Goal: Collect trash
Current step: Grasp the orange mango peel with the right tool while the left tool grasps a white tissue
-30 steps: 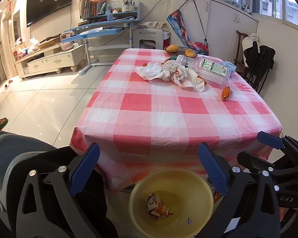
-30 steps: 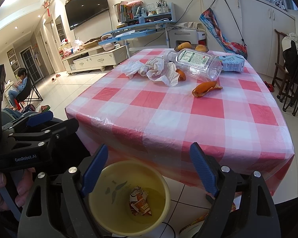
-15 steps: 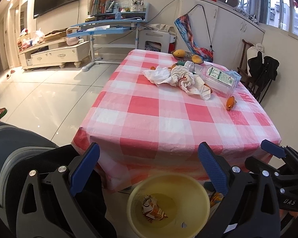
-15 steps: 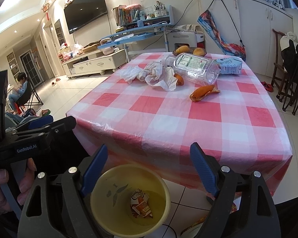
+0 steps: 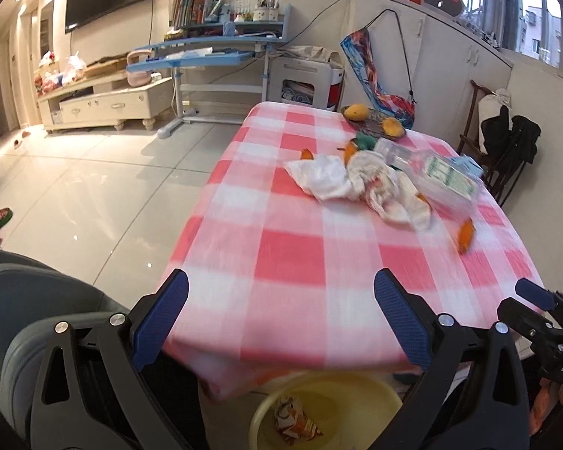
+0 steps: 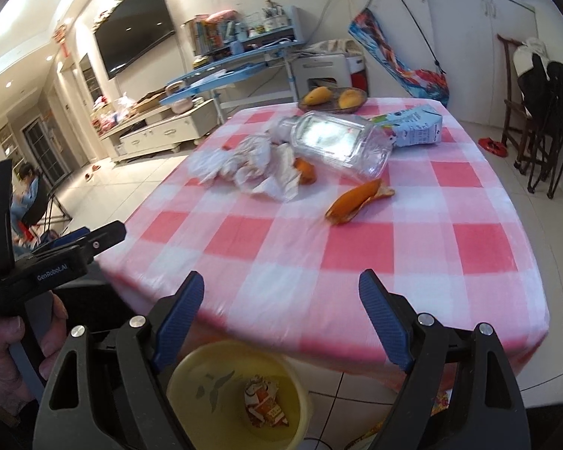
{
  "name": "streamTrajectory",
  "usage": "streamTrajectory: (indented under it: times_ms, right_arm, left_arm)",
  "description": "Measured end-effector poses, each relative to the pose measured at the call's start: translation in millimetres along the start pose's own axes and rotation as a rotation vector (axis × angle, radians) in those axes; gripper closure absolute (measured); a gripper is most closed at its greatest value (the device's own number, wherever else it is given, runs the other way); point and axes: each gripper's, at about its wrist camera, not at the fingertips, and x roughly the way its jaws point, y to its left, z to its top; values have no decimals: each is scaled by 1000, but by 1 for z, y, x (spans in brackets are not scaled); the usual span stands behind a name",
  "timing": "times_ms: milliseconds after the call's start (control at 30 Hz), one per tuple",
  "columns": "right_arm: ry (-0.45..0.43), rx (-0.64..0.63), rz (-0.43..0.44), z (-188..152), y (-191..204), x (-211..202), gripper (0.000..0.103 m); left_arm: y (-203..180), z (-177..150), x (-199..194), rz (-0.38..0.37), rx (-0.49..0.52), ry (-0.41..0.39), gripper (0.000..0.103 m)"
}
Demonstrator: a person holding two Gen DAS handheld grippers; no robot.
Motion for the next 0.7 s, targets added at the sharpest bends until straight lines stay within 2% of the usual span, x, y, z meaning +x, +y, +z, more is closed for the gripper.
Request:
streamTrajectory:
  times_ms: [300,633,667,700]
  right_arm:
    - [46,55,-48,34,-21,45,40]
    - [91,55,-78,39,-39,60,57]
    - [92,51,-81,39,-40,60,61]
    - [92,49,-81,40,-40,60,64]
  left_arm:
    - [-1,60,61,-10,-26,21,7]
    - [-37,96,118,12,74,54,7]
    - [-40,96,122,12,78,61,8]
    - [-42,97,124,3,77,70,16]
